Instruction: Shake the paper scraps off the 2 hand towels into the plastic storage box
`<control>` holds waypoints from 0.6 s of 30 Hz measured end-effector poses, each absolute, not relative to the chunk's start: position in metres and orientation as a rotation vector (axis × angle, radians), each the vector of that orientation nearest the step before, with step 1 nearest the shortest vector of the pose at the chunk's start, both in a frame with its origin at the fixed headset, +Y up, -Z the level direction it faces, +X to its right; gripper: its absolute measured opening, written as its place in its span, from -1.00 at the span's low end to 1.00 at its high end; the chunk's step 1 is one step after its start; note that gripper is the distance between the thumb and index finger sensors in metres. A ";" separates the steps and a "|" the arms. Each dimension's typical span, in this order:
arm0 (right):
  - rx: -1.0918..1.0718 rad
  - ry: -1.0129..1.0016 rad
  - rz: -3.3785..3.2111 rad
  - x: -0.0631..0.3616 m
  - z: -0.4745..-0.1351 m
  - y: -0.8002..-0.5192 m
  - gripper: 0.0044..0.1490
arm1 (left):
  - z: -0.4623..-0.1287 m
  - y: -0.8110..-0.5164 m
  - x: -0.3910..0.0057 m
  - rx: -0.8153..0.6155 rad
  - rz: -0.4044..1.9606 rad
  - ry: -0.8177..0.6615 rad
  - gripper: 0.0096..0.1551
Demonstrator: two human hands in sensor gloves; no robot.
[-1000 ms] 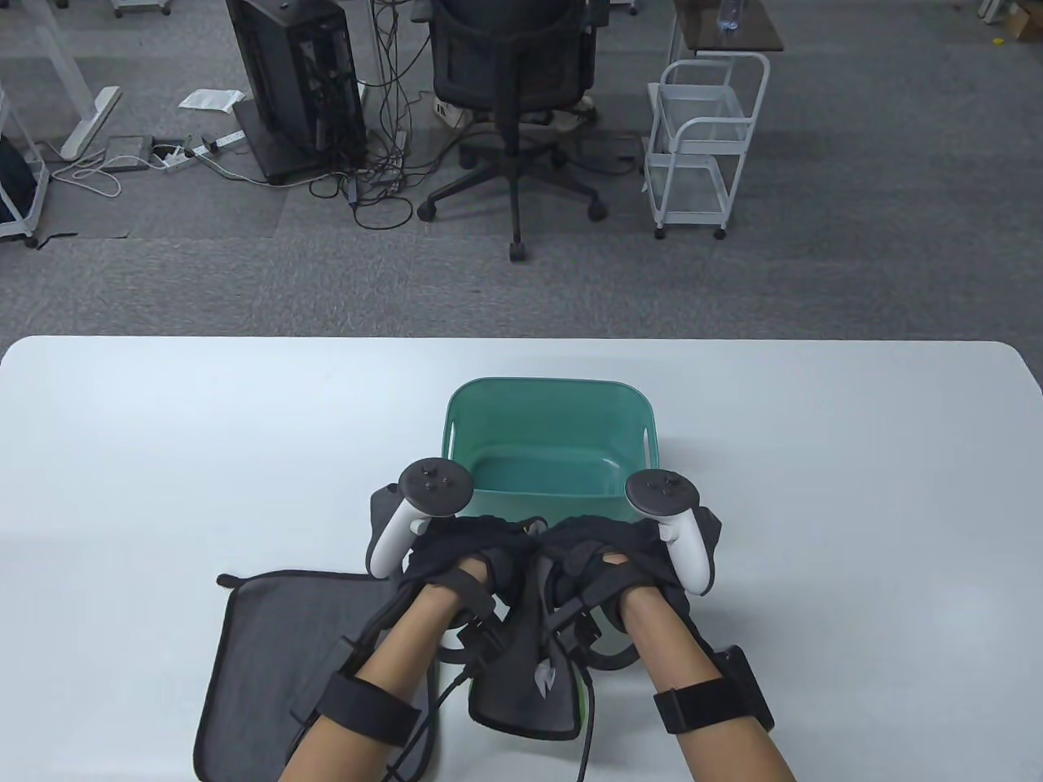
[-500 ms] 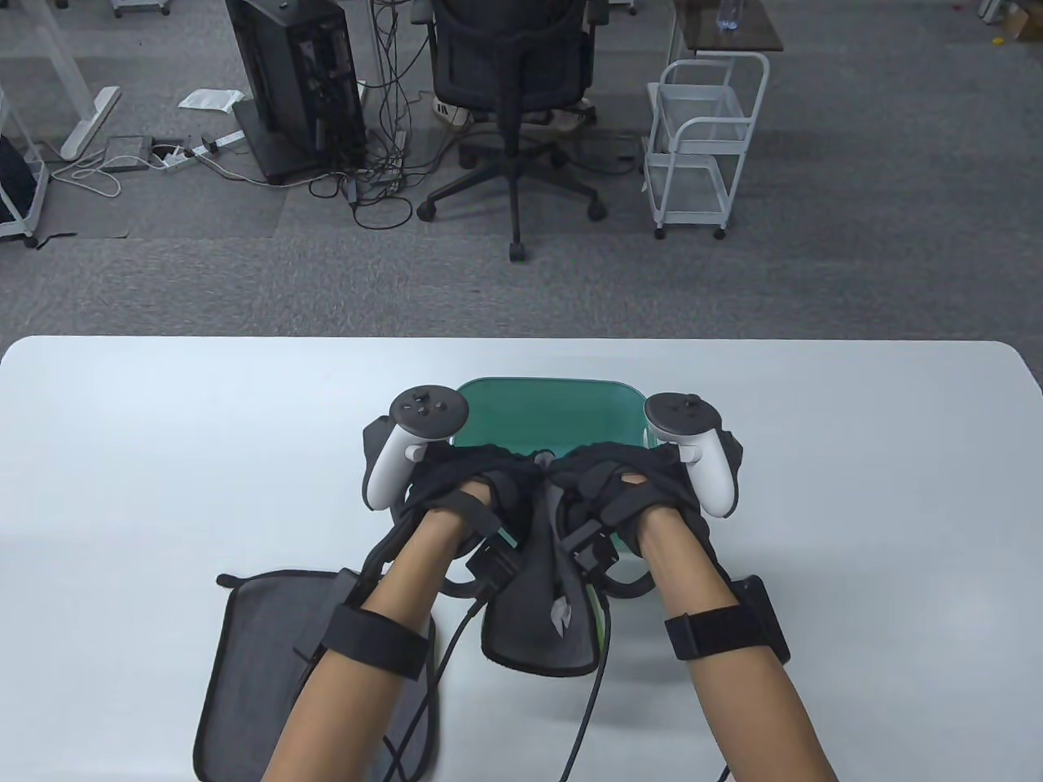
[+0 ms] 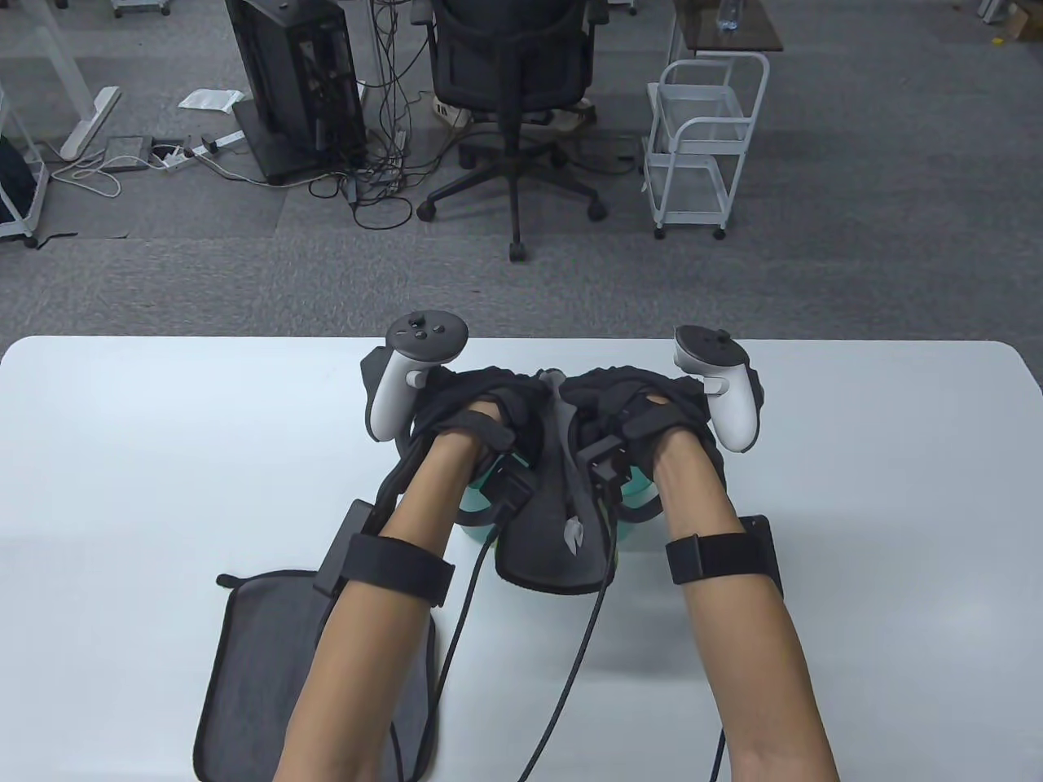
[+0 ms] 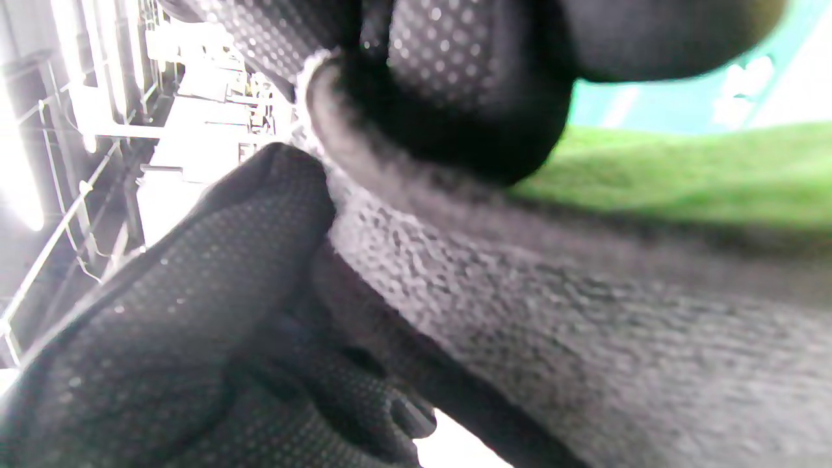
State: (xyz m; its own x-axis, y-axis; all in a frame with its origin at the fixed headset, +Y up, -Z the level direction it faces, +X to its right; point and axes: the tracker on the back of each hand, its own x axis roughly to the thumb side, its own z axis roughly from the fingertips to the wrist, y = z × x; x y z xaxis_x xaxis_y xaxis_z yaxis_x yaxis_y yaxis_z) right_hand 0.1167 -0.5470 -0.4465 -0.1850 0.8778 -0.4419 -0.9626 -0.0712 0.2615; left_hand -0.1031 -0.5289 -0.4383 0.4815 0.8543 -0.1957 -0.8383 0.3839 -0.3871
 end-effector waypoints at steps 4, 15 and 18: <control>-0.174 0.533 1.599 0.120 -0.456 -0.540 -0.48 | -0.447 -0.521 -0.103 -0.461 1.140 -0.035 -0.49; -0.134 0.366 1.513 0.119 -0.472 -0.529 -0.48 | -0.464 -0.508 -0.107 -0.347 1.208 -0.141 -0.49; -0.032 0.311 1.479 0.120 -0.477 -0.532 -0.48 | -0.465 -0.506 -0.108 -0.285 1.172 -0.176 -0.49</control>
State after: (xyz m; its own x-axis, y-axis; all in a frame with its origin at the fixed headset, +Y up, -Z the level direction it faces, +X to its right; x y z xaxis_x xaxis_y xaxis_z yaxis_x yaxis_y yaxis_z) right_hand 0.1198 -0.5322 -0.4767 0.0598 0.9725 -0.2251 -0.9807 0.0993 0.1682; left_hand -0.1084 -0.5063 -0.4654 0.3803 0.9248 -0.0116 -0.8804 0.3581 -0.3107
